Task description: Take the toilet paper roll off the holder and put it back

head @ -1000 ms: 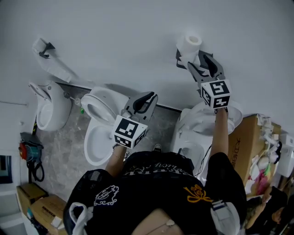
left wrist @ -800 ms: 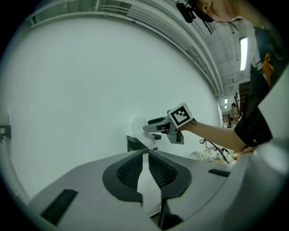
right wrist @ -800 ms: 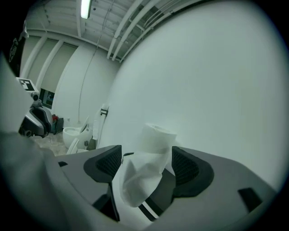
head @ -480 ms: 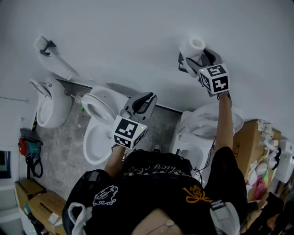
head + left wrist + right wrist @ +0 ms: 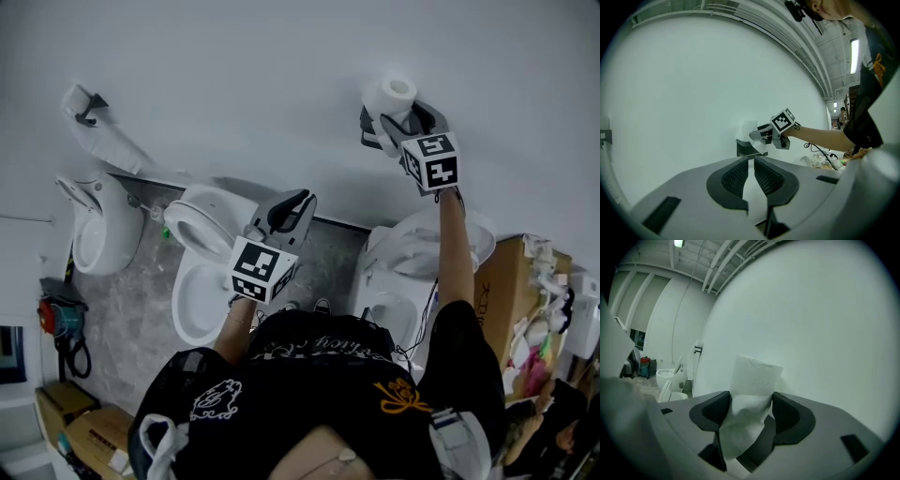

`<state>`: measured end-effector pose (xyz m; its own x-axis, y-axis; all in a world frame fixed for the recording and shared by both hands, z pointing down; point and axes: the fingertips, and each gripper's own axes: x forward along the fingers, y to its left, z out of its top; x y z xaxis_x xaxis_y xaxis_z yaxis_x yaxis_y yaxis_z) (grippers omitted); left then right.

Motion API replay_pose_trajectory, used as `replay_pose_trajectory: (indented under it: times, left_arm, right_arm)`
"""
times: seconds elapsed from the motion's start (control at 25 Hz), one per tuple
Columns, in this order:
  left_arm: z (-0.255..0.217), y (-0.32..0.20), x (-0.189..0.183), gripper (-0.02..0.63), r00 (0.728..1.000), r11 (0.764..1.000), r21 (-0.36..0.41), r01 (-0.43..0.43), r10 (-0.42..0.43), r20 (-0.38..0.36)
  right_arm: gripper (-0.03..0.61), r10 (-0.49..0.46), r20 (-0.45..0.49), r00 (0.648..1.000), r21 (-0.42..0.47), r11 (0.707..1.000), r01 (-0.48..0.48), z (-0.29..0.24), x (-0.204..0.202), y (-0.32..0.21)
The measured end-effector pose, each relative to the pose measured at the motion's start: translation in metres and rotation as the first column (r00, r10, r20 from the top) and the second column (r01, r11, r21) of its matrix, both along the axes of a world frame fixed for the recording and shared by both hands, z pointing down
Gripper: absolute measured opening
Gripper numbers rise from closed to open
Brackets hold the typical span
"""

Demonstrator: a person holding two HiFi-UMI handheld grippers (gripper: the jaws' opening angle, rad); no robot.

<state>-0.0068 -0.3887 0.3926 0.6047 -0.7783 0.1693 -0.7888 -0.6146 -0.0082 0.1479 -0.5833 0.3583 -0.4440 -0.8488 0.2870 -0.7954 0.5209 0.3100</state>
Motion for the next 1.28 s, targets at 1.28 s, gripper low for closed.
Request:
replay_pose_trajectory:
  times: [1.28]
  left_arm:
    - [0.005,0.034,-0.010,0.040,0.973,0.973,-0.022,-0.230,0.230,-0.015]
  right_arm:
    - [0.298,0.259,0.244,0.934,0.042,0.960,-0.277,-0.011,0.007,0.199]
